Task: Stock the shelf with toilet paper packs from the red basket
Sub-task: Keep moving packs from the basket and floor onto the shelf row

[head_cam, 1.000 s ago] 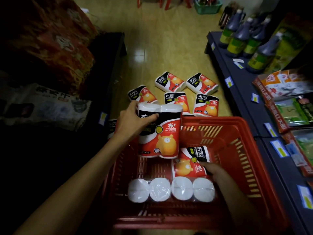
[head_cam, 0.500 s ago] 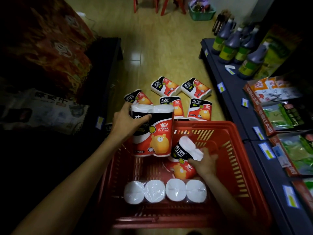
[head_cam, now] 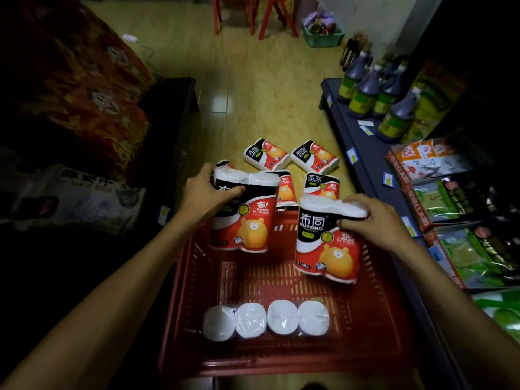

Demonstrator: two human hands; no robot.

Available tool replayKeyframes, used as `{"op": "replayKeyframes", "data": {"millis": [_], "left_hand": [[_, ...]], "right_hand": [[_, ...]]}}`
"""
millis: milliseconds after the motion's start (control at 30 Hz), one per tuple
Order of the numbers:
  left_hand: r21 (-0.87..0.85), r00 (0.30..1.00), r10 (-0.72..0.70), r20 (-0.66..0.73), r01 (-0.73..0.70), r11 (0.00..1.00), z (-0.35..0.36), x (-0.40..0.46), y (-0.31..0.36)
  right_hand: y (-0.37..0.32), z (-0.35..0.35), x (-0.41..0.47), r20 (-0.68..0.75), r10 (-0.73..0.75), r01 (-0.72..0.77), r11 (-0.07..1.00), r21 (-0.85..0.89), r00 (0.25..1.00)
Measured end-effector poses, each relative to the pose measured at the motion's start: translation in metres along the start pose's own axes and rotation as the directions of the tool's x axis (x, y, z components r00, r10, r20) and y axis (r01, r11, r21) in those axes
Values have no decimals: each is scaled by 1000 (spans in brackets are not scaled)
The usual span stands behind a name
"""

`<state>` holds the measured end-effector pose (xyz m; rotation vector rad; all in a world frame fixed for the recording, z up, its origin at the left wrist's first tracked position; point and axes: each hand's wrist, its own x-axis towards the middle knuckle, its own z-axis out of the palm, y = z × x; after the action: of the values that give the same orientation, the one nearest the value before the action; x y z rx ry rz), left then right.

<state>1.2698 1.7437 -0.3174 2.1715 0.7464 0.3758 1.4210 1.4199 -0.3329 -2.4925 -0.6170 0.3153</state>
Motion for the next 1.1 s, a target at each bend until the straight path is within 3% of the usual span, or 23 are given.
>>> {"op": "replayKeyframes", "data": {"millis": [333, 833, 1100], "left_hand": [[19, 999, -34, -10, 34, 999, -109, -2, 145], [-18, 999, 43, -4, -43, 999, -329, -2, 468], [-157, 943, 325, 73, -311, 937, -392, -2, 635]], "right_hand": [[-101, -160, -4, -114, 23, -23, 1000, 6, 993], [-322, -517, -76, -245, -2, -10, 999, -48, 970], [-396, -680, -169, -466, 58, -107, 991, -81, 883]]}}
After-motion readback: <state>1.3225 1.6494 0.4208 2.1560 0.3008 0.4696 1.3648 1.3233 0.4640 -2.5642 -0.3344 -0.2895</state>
